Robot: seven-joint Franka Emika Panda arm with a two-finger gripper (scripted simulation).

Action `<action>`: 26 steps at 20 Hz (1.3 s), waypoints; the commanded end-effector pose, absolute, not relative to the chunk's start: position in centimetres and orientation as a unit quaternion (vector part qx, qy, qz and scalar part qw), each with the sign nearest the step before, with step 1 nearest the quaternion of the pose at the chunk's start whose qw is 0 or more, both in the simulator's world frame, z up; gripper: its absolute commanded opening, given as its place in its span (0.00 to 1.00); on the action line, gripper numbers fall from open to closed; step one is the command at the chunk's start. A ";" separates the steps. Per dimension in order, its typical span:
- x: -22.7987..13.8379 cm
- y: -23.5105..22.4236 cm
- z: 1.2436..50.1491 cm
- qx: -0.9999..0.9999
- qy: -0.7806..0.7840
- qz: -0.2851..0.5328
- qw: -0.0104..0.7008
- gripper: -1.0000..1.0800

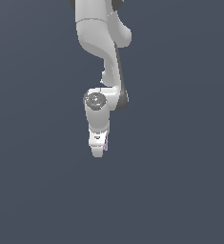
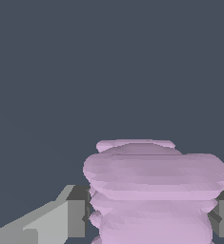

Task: Pick up the object and move it to a goal position.

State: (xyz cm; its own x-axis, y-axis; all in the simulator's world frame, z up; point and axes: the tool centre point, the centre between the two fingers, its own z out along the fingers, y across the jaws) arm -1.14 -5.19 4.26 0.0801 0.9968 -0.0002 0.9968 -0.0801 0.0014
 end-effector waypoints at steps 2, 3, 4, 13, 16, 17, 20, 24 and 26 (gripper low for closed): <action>-1.2 -5.2 4.2 0.735 0.678 0.000 0.000 0.00; -1.2 -5.2 4.2 0.735 0.678 0.000 0.000 0.00; -1.2 -5.2 4.2 0.735 0.678 0.000 0.000 0.00; -1.4 -4.5 5.5 0.735 0.678 0.000 0.001 0.00; -1.6 -3.9 6.8 0.735 0.678 0.000 0.001 0.00; -1.7 -3.6 7.3 0.735 0.678 0.000 0.001 0.00; -2.0 -2.5 9.2 0.735 0.679 0.000 0.001 0.00; -2.6 -0.7 12.6 0.734 0.679 -0.001 0.001 0.00; -3.0 0.4 14.6 0.734 0.679 -0.001 0.001 0.00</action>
